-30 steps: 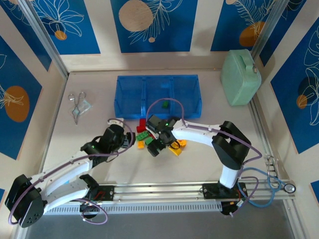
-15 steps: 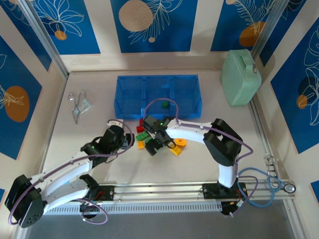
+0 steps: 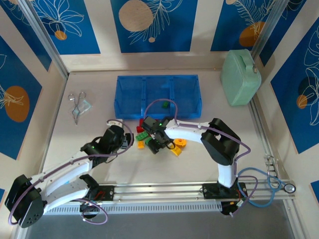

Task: Sort the legos into containers by color
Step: Pick up the lego from the center of the table.

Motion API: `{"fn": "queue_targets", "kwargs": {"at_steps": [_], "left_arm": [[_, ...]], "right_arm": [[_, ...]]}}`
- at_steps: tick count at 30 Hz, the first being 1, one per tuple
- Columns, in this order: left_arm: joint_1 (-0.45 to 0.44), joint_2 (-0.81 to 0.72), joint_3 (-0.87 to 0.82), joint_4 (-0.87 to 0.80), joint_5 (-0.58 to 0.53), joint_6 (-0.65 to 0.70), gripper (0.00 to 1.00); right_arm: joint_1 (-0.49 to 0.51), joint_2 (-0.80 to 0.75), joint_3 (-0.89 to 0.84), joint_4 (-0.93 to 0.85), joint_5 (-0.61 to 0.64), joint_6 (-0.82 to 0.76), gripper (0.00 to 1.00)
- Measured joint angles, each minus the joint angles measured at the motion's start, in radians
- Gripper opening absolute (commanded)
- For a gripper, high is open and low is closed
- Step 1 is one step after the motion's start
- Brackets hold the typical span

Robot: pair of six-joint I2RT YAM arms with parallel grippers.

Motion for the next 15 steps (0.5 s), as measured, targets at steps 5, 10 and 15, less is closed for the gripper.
{"fn": "queue_targets", "kwargs": {"at_steps": [5, 10, 15], "left_arm": [[0.0, -0.027, -0.008, 0.001, -0.001, 0.0, 0.64], [-0.004, -0.081, -0.048, 0.002, 0.0, 0.0, 0.64], [-0.02, -0.105, -0.056, -0.002, -0.001, 0.0, 0.64]], "right_arm": [[0.009, -0.051, -0.002, -0.03, -0.001, 0.004, 0.56], [-0.013, -0.171, 0.041, -0.064, -0.002, -0.014, 0.56], [-0.117, -0.171, 0.213, -0.079, -0.009, -0.04, 0.56]]}}
